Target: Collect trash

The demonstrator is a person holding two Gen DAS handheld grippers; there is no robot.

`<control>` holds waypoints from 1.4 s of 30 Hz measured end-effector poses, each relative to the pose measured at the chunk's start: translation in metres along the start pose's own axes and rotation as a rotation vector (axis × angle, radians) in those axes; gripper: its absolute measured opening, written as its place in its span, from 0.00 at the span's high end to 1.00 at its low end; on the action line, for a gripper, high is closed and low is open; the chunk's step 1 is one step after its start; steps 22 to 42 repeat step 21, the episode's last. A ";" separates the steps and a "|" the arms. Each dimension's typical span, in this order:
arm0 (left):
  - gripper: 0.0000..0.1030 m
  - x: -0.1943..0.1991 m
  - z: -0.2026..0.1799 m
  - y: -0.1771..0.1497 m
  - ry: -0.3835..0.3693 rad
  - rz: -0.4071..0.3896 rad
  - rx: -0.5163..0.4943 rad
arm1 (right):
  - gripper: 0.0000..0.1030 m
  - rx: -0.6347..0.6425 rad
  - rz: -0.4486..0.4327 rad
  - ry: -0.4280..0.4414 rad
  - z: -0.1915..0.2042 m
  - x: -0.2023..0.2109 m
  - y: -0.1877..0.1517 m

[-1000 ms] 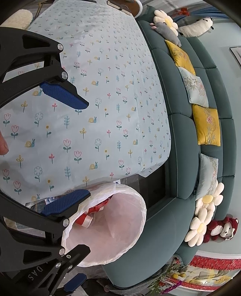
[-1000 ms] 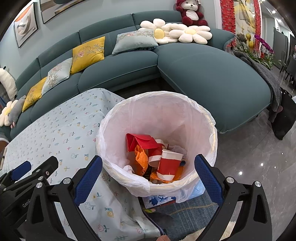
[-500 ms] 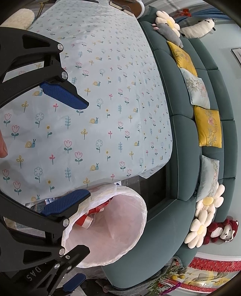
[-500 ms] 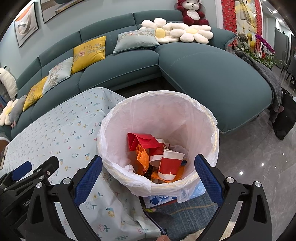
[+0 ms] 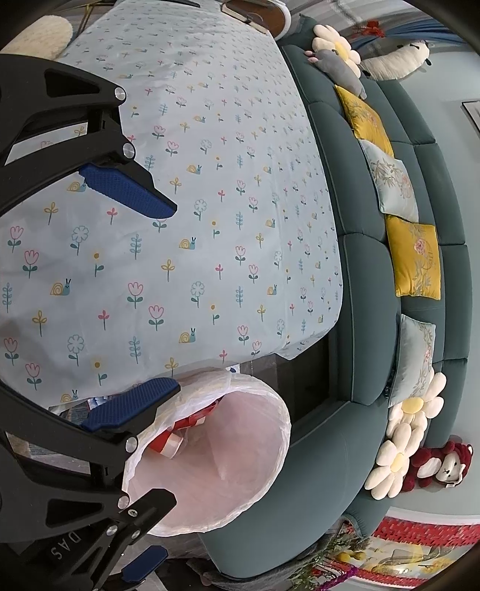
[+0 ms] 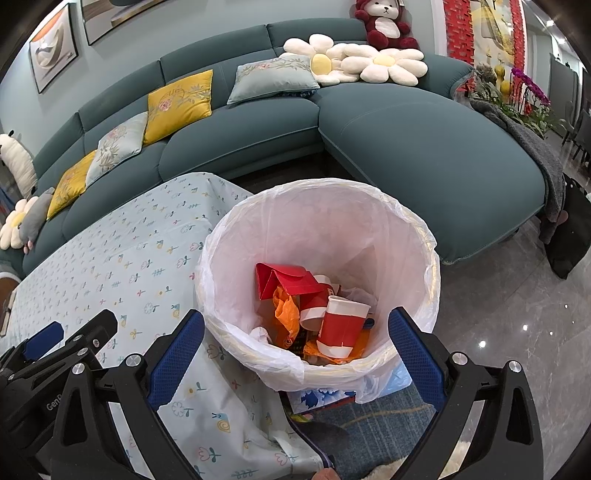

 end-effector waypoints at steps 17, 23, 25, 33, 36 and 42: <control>0.19 0.003 -0.004 0.000 -0.016 0.001 -0.027 | 0.07 -0.009 -0.013 -0.006 -0.004 0.004 -0.002; 0.19 0.002 -0.007 0.000 -0.041 0.010 -0.047 | 0.07 -0.016 -0.017 -0.009 -0.006 0.007 -0.003; 0.19 0.002 -0.007 0.000 -0.041 0.010 -0.047 | 0.07 -0.016 -0.017 -0.009 -0.006 0.007 -0.003; 0.19 0.002 -0.007 0.000 -0.041 0.010 -0.047 | 0.07 -0.016 -0.017 -0.009 -0.006 0.007 -0.003; 0.19 0.002 -0.007 0.000 -0.041 0.010 -0.047 | 0.07 -0.016 -0.017 -0.009 -0.006 0.007 -0.003; 0.19 0.002 -0.007 0.000 -0.041 0.010 -0.047 | 0.07 -0.016 -0.017 -0.009 -0.006 0.007 -0.003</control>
Point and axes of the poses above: each gripper's, at about its wrist camera, not at the fingertips, and x roughly against the way its jaws point, z to its left, y to its top, the point moved 1 cm from there along -x, roughly the way its jaws point, and after that the axes turned 9 degrees about x, right-handed, at the moved point
